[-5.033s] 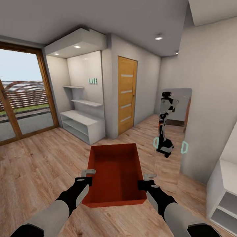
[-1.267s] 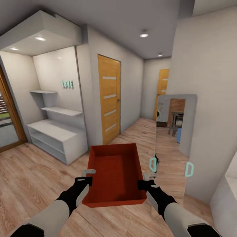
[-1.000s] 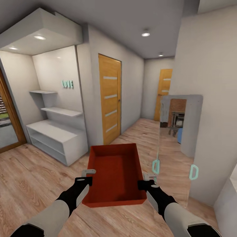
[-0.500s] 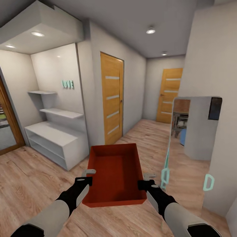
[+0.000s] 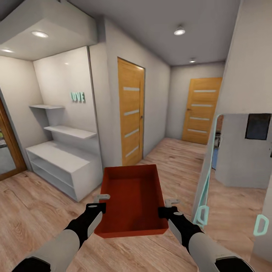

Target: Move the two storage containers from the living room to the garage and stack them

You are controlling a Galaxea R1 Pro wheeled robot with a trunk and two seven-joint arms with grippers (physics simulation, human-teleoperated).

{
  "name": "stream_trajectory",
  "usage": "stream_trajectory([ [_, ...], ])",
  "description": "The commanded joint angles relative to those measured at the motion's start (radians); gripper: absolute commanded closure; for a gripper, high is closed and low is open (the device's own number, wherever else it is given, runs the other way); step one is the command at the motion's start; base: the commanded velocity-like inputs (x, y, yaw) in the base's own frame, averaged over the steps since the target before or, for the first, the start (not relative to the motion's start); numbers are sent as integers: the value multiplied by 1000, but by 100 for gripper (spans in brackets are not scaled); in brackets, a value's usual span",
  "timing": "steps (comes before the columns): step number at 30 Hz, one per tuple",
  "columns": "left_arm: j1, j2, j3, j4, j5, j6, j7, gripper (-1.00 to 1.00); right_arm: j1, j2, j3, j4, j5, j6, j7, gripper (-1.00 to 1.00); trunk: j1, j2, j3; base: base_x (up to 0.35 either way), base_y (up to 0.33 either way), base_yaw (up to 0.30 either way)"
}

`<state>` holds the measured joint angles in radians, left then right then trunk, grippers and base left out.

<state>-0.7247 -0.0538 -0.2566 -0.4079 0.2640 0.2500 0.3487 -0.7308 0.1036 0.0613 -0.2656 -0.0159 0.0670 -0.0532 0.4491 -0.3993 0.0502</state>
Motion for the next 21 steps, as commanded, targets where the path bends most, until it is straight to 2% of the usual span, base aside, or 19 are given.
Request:
stream_trajectory([
  [1, -1, 2, -21, -5, 11, -77, 12, 100, 0, -1, 21, 2, -18, 7, -11, 100, 1, -1, 0, 315, 115, 0],
  [15, -1, 3, -21, -5, 11, -77, 12, 100, 1, -1, 22, 2, -18, 7, -11, 100, 1, -1, 0, 318, 99, -3],
  [21, -1, 3, -21, -5, 11, -77, 12, 100, 1, 1, 20, 2, -18, 8, -12, 100, 1, -1, 0, 319, 95, -156],
])
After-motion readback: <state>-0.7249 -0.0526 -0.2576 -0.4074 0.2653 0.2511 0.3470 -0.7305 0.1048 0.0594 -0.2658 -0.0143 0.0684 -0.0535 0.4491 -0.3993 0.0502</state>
